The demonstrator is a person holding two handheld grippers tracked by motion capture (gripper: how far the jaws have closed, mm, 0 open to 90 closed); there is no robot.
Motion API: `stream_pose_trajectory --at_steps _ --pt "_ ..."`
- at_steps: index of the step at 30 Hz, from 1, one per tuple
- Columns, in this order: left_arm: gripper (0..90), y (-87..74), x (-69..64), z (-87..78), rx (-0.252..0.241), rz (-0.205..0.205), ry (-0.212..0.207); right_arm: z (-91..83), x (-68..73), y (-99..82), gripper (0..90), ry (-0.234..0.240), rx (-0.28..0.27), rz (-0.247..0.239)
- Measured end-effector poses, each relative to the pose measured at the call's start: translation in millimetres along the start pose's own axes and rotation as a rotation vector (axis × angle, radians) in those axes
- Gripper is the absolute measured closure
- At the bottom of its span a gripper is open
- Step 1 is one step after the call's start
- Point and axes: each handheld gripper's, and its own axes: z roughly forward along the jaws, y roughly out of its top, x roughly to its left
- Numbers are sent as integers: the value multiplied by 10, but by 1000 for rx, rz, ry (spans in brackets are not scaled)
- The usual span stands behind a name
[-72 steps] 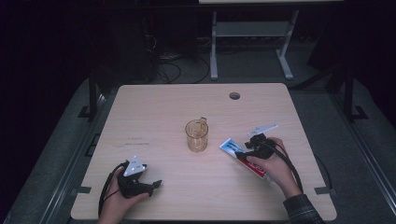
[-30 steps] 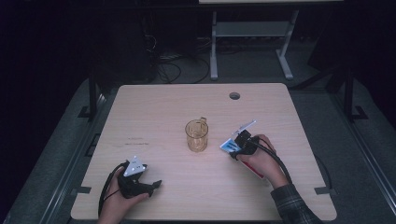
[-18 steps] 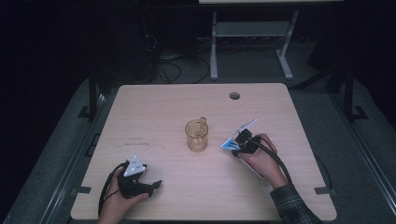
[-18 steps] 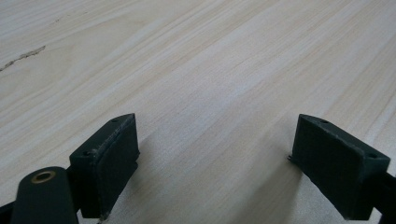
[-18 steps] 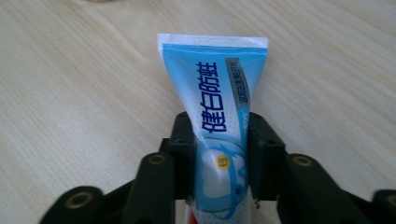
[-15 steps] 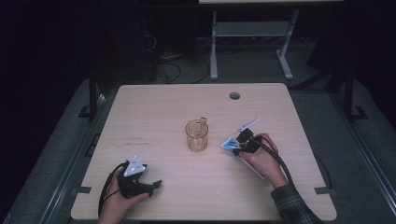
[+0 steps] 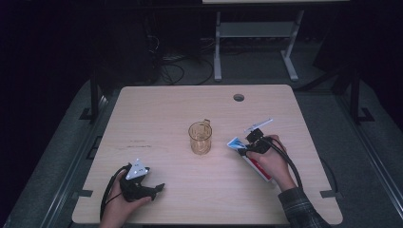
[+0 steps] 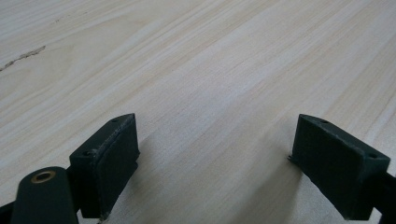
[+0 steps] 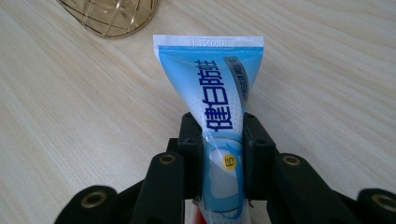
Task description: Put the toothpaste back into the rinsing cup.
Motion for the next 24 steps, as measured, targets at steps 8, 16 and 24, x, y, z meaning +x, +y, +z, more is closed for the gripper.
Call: stream_pose_trajectory --at_steps 8,16,24 --pt "134 0 0 0 0 0 0 -94 -33 2 734 20 -48 27" --pt "134 0 0 0 0 0 0 -189 -65 4 737 37 -88 49" --pt "134 0 0 0 0 0 0 -318 -90 10 739 49 -145 66"
